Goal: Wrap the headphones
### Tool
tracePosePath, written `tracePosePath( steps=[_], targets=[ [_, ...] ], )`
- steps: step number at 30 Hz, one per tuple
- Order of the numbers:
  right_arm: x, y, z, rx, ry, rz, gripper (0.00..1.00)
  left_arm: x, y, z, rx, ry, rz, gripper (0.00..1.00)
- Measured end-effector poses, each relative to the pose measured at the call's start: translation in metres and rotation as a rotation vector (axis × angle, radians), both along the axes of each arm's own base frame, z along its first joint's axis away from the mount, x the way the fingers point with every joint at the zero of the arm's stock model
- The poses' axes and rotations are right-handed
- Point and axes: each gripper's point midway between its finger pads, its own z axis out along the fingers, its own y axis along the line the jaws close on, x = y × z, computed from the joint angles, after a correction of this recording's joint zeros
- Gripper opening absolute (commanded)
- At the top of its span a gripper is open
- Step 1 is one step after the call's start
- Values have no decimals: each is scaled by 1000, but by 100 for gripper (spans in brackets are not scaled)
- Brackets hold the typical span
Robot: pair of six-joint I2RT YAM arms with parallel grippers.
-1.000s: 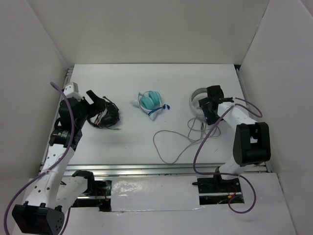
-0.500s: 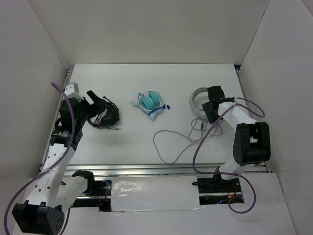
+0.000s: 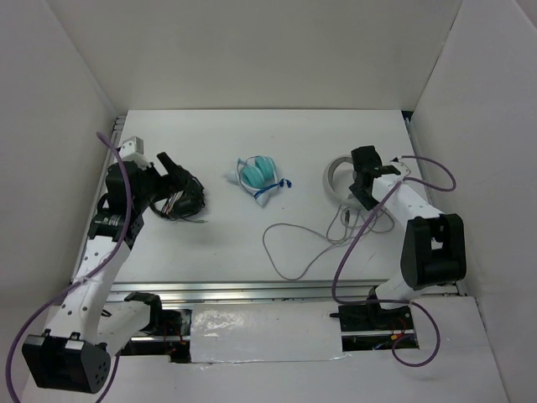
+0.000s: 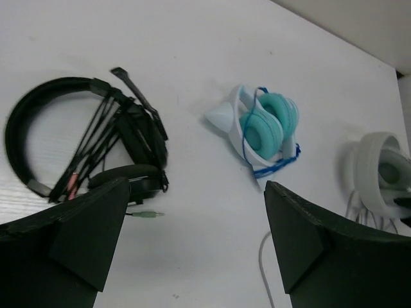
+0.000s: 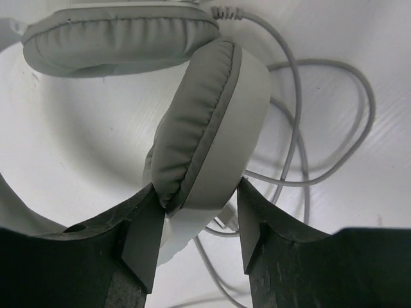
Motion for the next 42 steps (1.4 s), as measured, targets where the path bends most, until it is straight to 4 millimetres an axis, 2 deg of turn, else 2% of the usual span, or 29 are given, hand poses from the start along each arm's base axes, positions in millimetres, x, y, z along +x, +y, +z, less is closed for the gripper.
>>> tracePosePath(
  steps=[3, 10, 14, 18, 21, 27, 29, 32, 36, 39, 42],
  targets=[
    [2, 12, 12, -65, 9, 72, 0, 8, -26, -5, -24, 43, -113, 99],
    [9, 62, 46, -188, -66, 239, 0, 2, -123, -18, -70, 122, -453, 99],
    [4, 88, 58, -236, -112, 305, 0, -8, -178, -10, -56, 127, -584, 99],
    [0, 105, 61, -250, -135, 332, 0, -7, -225, -1, -43, 142, -642, 99],
    [-6, 108, 62, -271, -145, 316, 0, 3, -253, -11, -20, 193, -625, 99],
    [-17, 113, 60, -287, -144, 295, 0, 13, -284, -66, 57, 394, -547, 99],
    [-21, 118, 54, -283, -148, 305, 0, 12, -285, -89, 72, 461, -520, 99],
    [-33, 126, 31, -272, -129, 345, 0, 6, -280, -112, 85, 545, -487, 99],
    [-49, 130, 2, -239, -82, 391, 0, 5, -278, -117, 74, 567, -452, 99],
    [-52, 136, 1, -182, -111, 403, 3, 6, -278, -118, 68, 568, -441, 99],
    [-57, 140, -2, -121, -149, 417, 10, 6, -278, -120, 54, 570, -428, 99]
  ],
)
